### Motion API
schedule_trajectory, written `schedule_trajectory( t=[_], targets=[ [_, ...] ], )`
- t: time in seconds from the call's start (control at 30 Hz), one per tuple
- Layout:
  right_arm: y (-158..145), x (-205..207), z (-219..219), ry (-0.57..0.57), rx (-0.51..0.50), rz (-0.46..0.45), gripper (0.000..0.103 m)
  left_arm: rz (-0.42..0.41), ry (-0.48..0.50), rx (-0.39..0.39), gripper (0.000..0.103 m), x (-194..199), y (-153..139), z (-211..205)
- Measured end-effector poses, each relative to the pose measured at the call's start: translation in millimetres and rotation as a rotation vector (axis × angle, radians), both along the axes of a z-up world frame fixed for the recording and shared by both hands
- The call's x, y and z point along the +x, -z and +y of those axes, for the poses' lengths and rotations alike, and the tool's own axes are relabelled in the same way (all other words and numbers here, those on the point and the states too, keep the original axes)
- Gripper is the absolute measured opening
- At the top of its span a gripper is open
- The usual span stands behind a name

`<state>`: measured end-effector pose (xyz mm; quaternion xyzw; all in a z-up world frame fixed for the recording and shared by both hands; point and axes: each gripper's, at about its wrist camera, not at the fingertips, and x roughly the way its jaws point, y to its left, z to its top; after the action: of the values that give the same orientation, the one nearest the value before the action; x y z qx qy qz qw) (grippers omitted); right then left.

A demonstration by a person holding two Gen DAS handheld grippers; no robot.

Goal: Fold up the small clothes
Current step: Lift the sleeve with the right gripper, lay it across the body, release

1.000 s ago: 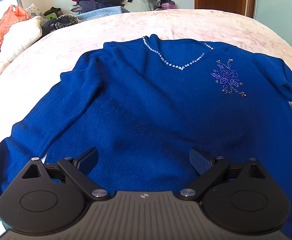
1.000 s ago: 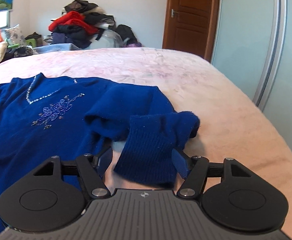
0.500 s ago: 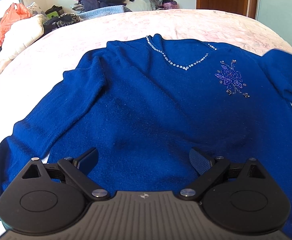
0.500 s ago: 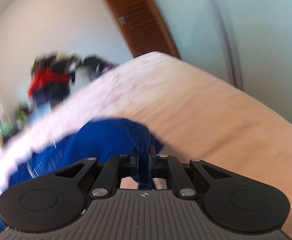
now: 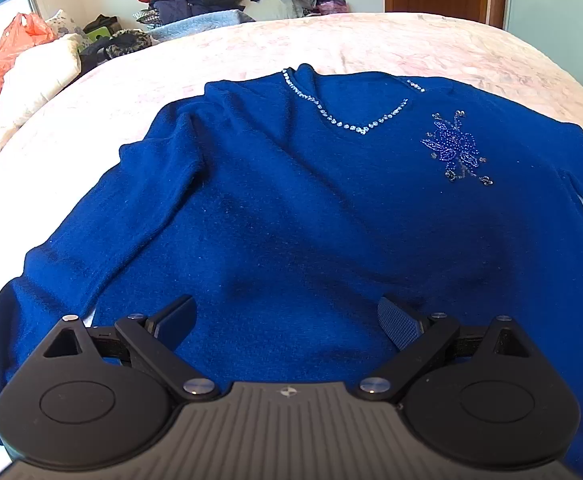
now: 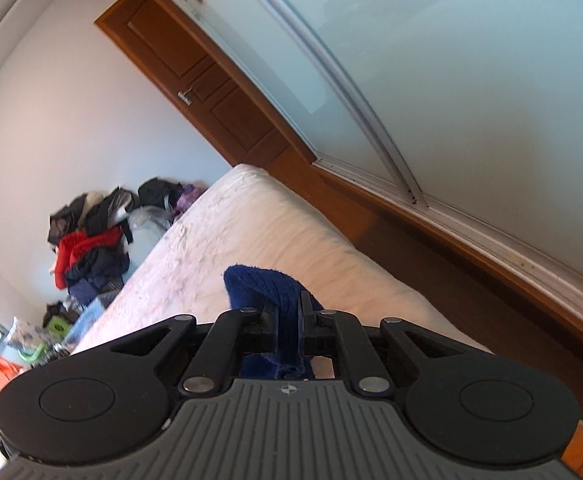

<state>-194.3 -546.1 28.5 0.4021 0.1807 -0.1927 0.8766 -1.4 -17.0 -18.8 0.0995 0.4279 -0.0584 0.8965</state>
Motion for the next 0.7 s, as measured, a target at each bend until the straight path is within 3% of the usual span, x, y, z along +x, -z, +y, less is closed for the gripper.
schedule_trajectory(
  t=[0.17,0.3,0.43,0.53,0.57,0.6,0.67,0.7],
  targets=[
    [27.0,1.8,-4.6,-0.026,0.149,-0.021,0.011,-0.002,0.005,0.007,0.098,0.4,-0.6,-0.4],
    [36.4,23.2,9.6,-0.123,0.176,-0.005,0.012,0.007,0.002,0.007,0.098,1.4,0.9,-0.4],
    [28.2,61.1,27.5,-0.255,0.131,0.048,0.014,0.011,0.007,0.015,0.098,1.5,2.6,-2.2],
    [21.1,102.3,41.9,-0.355,0.027,0.165,0.020,0.012,0.007,0.020,0.098,1.6,3.7,-2.7],
    [21.4,115.1,46.9,-0.381,0.004,0.208,0.029,0.014,0.008,0.019,0.098,1.4,4.1,-2.8],
    [24.5,128.4,50.0,-0.406,0.012,0.239,0.052,0.015,0.009,0.018,0.098,1.2,4.2,-2.7],
    [29.9,147.6,57.0,-0.457,0.068,0.221,0.075,0.013,0.011,0.022,0.098,1.0,4.0,-2.5],
    [30.3,152.6,61.2,-0.464,0.082,0.192,0.071,0.013,0.012,0.023,0.098,1.2,3.9,-2.4]
  ],
)
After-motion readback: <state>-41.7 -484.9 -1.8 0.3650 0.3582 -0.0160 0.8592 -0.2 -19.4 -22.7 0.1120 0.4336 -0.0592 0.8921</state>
